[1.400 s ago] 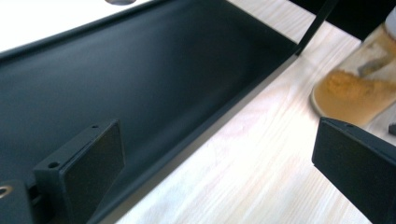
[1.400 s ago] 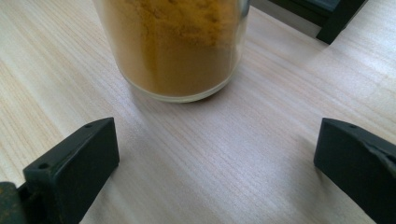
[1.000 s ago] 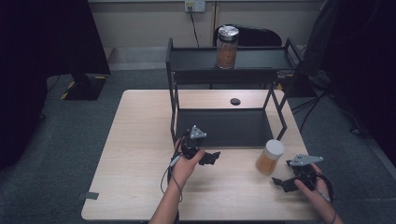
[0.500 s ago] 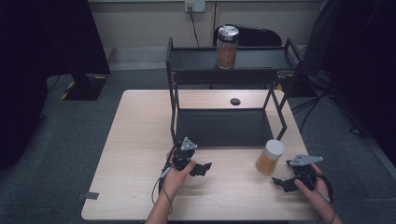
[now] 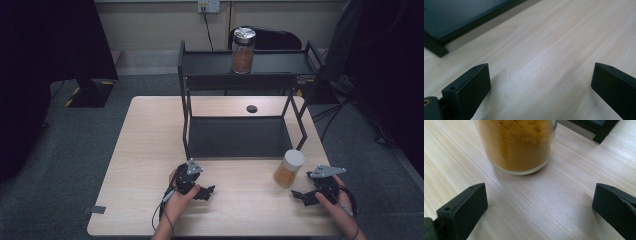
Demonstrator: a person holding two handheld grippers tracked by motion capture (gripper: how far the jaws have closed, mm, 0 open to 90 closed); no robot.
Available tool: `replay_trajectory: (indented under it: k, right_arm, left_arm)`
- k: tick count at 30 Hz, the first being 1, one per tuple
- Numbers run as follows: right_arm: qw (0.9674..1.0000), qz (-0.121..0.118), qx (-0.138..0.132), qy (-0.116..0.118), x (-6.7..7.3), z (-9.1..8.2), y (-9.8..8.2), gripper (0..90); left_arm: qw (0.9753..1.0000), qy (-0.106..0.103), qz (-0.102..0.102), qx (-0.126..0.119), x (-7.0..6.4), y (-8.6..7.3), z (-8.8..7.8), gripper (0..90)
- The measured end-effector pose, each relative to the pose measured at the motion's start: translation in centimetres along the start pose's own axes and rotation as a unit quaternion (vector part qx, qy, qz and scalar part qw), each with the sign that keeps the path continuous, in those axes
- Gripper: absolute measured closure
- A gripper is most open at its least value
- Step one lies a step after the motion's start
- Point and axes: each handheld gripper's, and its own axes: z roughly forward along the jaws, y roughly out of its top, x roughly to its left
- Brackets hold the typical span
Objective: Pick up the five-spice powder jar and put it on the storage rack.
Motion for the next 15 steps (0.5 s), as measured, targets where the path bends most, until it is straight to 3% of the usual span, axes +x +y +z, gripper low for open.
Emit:
replay_trajectory:
  k: [6, 15]
  right_arm:
    - [1.0000, 0.000, 0.000, 0.000, 0.00, 0.00, 0.00, 0.0]
    - [1.0000, 0.002, 0.000, -0.003, 0.13, 0.01, 0.03, 0.0]
  left_arm:
    - [0.9998, 0.013, 0.014, 0.005, -0.43, -0.53, -0.58, 1.9]
    - [0.9998, 0.015, 0.014, 0.008, -0.63, -0.57, -0.62, 0.1]
